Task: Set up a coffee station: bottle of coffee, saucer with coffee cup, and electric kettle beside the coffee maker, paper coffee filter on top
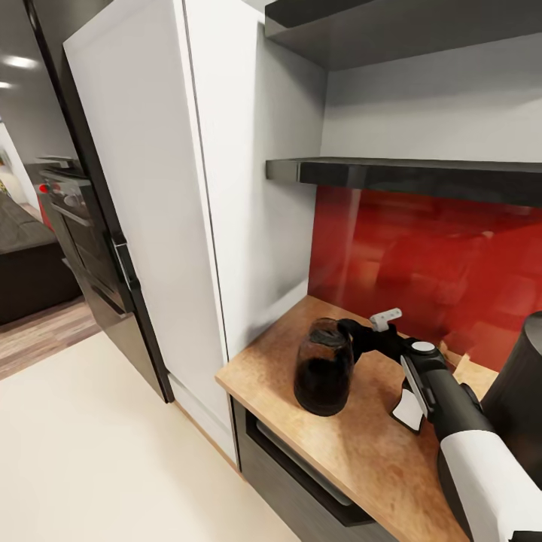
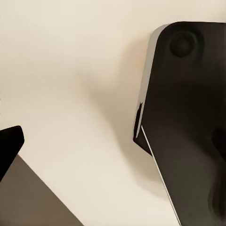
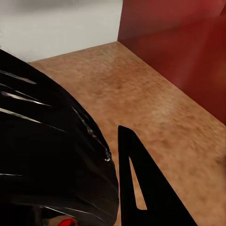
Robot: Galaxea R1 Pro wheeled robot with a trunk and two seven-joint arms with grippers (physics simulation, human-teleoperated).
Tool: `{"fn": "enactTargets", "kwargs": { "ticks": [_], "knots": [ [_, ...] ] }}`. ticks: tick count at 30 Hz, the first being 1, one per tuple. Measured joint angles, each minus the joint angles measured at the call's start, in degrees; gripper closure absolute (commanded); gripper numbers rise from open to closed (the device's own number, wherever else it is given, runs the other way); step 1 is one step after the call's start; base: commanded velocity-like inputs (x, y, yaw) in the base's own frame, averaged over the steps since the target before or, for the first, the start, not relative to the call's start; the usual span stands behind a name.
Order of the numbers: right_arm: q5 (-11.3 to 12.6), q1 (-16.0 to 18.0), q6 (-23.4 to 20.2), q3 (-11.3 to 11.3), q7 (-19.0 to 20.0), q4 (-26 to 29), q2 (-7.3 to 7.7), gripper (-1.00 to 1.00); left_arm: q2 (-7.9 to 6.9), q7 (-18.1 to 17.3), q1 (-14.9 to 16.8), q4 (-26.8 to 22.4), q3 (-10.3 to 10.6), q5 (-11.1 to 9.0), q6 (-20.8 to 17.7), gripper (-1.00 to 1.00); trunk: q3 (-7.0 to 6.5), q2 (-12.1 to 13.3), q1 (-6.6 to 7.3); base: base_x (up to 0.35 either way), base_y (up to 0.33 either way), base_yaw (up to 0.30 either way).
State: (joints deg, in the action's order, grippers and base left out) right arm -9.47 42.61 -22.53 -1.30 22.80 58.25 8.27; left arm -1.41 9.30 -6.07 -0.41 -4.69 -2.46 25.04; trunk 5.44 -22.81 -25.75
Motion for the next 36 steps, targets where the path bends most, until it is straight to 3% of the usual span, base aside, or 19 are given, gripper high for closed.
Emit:
{"fn": "enactTargets", "kwargs": {
  "ticks": [10, 12, 14, 19, 20, 23, 26, 29, 36],
  "knots": [
    [0.14, -0.03, -0.25, 0.1, 0.02, 1.93, -0.55, 1.0, -0.1, -0.08, 0.01, 0.0, 0.05, 0.0, 0.0, -1.0, 0.01, 0.01, 0.0, 0.0, 0.0, 0.0],
    [0.29, -0.03, -0.38, 0.15, 0.01, 2.24, -1.38, 1.0, -0.15, -0.08, 0.01, 0.01, 0.08, 0.0, 0.0, -1.0, 0.01, 0.01, 0.0, 0.0, 0.0, 0.0],
    [0.5, -0.02, -0.54, 0.13, -0.14, 4.72, -3.47, 1.0, -0.17, -0.08, 0.02, 0.02, 0.1, 0.07, 0.04, -1.0, 0.0, 0.02, -0.01, 0.0, 0.0, 0.0],
    [0.41, -0.03, -0.9, 0.12, -0.46, 8.49, -6.66, 1.0, -0.23, -0.09, 0.0, 0.01, 0.22, 0.17, 0.15, -1.0, 0.0, 0.01, 0.0, 0.0, 0.0, 0.0],
    [0.39, -0.01, -1.81, 0.12, -0.55, 9.65, -7.87, 1.0, -0.38, -0.09, -0.03, 0.02, 0.24, 0.17, 0.23, -1.0, 0.0, 0.01, 0.0, 0.0, 0.0, 0.0],
    [0.18, 0.04, -5.9, 0.07, -0.96, 12.61, -9.08, 1.0, -0.43, -0.15, -0.01, 0.01, 0.26, 0.29, 0.27, -1.0, 0.0, 0.0, 0.0, 0.0, 0.0, 0.0],
    [-0.22, 0.07, -9.13, -0.03, -6.05, 16.86, -10.67, 1.0, -0.45, -0.17, 0.01, -0.11, 0.26, 0.41, 0.32, -1.0, 0.0, 0.01, -0.01, 0.0, 0.0, 0.0],
    [0.06, 0.03, -9.94, -0.06, -9.63, 20.59, -11.62, 1.0, -0.56, -0.17, 0.01, -0.14, 0.3, 0.56, 0.36, -1.0, 0.0, 0.01, 0.0, 0.0, 0.0, 0.0],
    [0.17, -0.04, -10.17, -0.11, -10.64, 21.95, -11.89, 1.0, -0.88, -0.27, -0.01, -0.18, 1.12, 0.7, 0.37, -1.0, 0.01, 0.03, -0.02, -0.037, 0.035, 0.0]
  ]
}}
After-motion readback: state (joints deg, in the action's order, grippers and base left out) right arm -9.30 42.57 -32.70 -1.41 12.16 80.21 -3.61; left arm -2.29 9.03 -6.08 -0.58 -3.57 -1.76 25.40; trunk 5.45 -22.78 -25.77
